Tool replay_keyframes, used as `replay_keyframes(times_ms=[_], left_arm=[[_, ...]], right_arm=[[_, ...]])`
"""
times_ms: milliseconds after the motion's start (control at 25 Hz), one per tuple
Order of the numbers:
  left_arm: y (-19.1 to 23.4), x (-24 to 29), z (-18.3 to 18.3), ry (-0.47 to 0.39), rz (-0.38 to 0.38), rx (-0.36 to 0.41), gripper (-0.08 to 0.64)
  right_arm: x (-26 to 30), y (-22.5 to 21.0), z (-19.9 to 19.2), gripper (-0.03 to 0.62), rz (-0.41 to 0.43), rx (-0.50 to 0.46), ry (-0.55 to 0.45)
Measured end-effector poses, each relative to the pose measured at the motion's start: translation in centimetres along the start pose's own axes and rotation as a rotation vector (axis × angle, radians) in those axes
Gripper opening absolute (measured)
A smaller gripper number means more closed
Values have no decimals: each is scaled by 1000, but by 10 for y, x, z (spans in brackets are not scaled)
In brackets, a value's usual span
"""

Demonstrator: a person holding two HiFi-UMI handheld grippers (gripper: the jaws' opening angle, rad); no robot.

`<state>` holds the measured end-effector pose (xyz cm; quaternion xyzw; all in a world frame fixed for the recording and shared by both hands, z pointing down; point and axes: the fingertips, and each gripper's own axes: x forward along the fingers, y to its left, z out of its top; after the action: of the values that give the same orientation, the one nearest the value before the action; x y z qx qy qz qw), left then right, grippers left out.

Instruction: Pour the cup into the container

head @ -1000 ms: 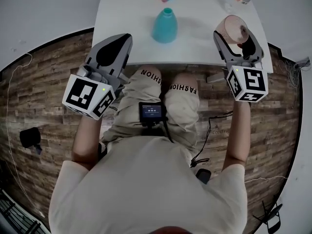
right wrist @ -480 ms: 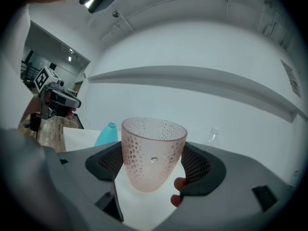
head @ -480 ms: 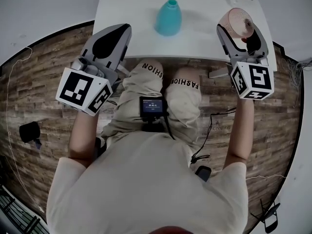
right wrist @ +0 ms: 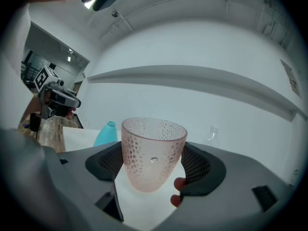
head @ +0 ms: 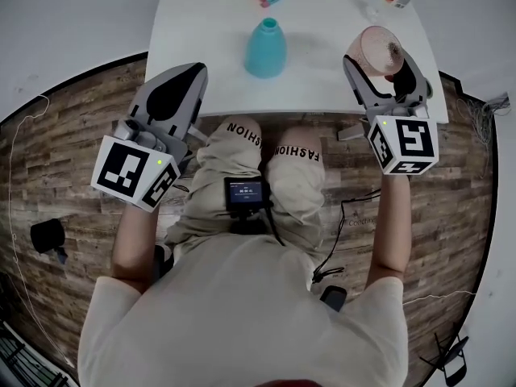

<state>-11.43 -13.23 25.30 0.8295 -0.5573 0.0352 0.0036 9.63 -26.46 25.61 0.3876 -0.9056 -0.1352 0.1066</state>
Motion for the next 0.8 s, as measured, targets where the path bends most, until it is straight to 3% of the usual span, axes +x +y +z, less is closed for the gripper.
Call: replay_keyframes(times_ms=[800], left_arm=[[0, 5, -9, 16, 0, -11, 11]], right_arm=[[-3, -9, -7, 374, -17, 7, 7]])
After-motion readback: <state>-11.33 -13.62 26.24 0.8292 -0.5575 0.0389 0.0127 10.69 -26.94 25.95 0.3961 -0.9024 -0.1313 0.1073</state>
